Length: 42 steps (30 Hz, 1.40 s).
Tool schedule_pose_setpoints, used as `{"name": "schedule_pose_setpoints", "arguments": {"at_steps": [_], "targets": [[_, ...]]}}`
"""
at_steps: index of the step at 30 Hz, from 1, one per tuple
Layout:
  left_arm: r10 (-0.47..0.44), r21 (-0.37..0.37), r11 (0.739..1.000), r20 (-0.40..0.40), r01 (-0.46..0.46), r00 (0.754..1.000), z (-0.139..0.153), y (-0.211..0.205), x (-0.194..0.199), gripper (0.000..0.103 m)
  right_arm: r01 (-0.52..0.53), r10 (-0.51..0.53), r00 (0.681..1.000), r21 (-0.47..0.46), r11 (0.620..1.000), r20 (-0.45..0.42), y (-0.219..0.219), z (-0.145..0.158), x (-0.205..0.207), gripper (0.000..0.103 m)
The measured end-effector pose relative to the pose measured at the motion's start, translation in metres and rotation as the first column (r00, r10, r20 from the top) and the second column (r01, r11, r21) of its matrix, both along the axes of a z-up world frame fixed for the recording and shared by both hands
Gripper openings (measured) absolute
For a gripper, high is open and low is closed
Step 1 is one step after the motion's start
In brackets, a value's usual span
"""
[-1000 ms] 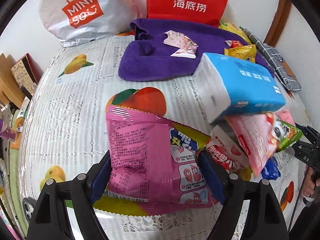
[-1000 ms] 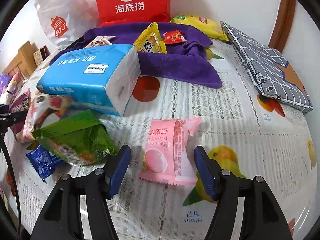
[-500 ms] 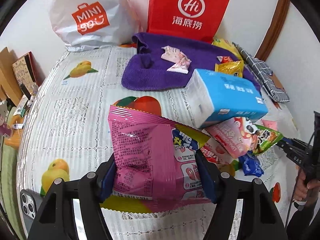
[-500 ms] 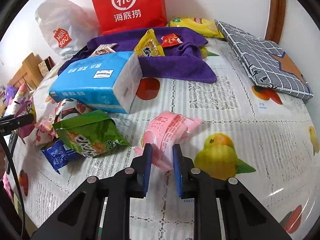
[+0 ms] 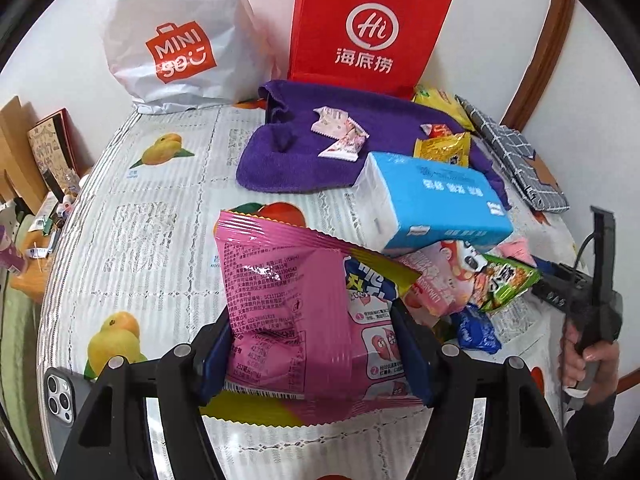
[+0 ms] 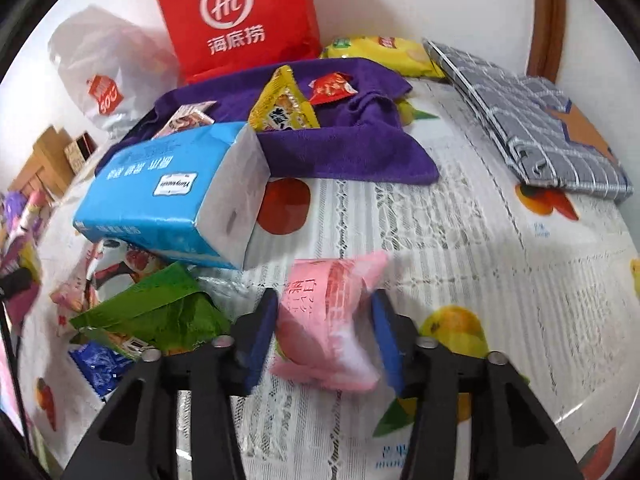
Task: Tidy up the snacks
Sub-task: 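Lift both held packets and carry them toward the purple towel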
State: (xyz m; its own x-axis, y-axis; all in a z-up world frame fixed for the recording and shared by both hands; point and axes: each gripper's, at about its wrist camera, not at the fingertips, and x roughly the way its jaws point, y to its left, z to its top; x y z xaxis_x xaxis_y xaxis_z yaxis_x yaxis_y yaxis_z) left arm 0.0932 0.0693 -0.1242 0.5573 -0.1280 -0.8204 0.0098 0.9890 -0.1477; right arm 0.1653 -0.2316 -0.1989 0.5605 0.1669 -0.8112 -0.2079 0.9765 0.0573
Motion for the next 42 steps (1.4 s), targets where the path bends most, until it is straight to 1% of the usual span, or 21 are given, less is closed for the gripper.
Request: {"name": "schedule_pose_setpoints", "arguments": {"at_steps": [2, 4, 7, 11, 15, 18, 21, 24, 27, 29, 32, 37, 42], "targets": [[-0.004, 0.002, 1.000, 0.017, 0.004, 1.000, 0.004, -0.002, 0.000, 0.069, -0.010, 0.010, 1.000, -0.008, 1.000, 0.007, 0.000, 0.002, -0.002, 0.042], [-0.007, 0.004, 1.000, 0.030, 0.007, 1.000, 0.009, -0.004, 0.000, 0.069, -0.009, 0.009, 1.000, 0.005, 1.000, 0.015, -0.003, 0.006, -0.004, 0.042], [-0.018, -0.002, 1.000, 0.046, 0.018, 0.999, 0.016, -0.008, 0.003, 0.069, -0.005, 0.005, 0.999, 0.009, 1.000, 0.039, -0.008, 0.019, -0.009, 0.042], [-0.038, -0.019, 0.999, 0.068, 0.039, 0.997, 0.025, -0.016, 0.013, 0.069, -0.020, 0.018, 0.996, 0.026, 0.999, 0.084, -0.008, 0.046, -0.011, 0.042], [-0.050, -0.035, 0.998, 0.084, 0.053, 0.995, 0.037, -0.026, 0.033, 0.069, -0.043, 0.041, 0.990, 0.016, 0.999, 0.138, 0.003, 0.076, -0.003, 0.042], [-0.059, -0.058, 0.996, 0.101, 0.065, 0.993, 0.052, -0.033, 0.053, 0.069, -0.059, 0.055, 0.981, 0.015, 0.998, 0.185, 0.014, 0.101, 0.012, 0.042], [-0.064, -0.061, 0.996, 0.118, 0.072, 0.991, 0.065, -0.037, 0.068, 0.069, -0.079, 0.073, 0.972, 0.019, 0.997, 0.225, 0.027, 0.124, 0.029, 0.042], [-0.063, -0.049, 0.996, 0.144, 0.071, 0.988, 0.079, -0.040, 0.087, 0.069, -0.099, 0.094, 0.960, 0.006, 0.995, 0.263, 0.041, 0.144, 0.047, 0.042], [-0.044, -0.012, 0.999, 0.165, 0.046, 0.985, 0.090, -0.042, 0.110, 0.069, -0.114, 0.106, 0.953, 0.013, 0.993, 0.284, 0.053, 0.158, 0.070, 0.042], [-0.035, -0.005, 0.999, 0.169, 0.036, 0.985, 0.094, -0.041, 0.123, 0.069, -0.118, 0.106, 0.953, 0.024, 0.993, 0.282, 0.060, 0.162, 0.085, 0.042], [-0.022, -0.019, 1.000, 0.170, 0.025, 0.985, 0.099, -0.037, 0.145, 0.069, -0.127, 0.112, 0.958, 0.041, 0.991, 0.263, 0.071, 0.159, 0.108, 0.042], [-0.004, -0.053, 0.999, 0.159, 0.013, 0.987, 0.101, -0.028, 0.179, 0.069, -0.143, 0.133, 0.958, 0.021, 0.989, 0.253, 0.084, 0.152, 0.136, 0.042], [0.008, -0.050, 0.999, 0.170, 0.001, 0.985, 0.102, -0.023, 0.208, 0.069, -0.120, 0.109, 0.957, 0.026, 0.992, 0.268, 0.082, 0.154, 0.164, 0.042]]}}
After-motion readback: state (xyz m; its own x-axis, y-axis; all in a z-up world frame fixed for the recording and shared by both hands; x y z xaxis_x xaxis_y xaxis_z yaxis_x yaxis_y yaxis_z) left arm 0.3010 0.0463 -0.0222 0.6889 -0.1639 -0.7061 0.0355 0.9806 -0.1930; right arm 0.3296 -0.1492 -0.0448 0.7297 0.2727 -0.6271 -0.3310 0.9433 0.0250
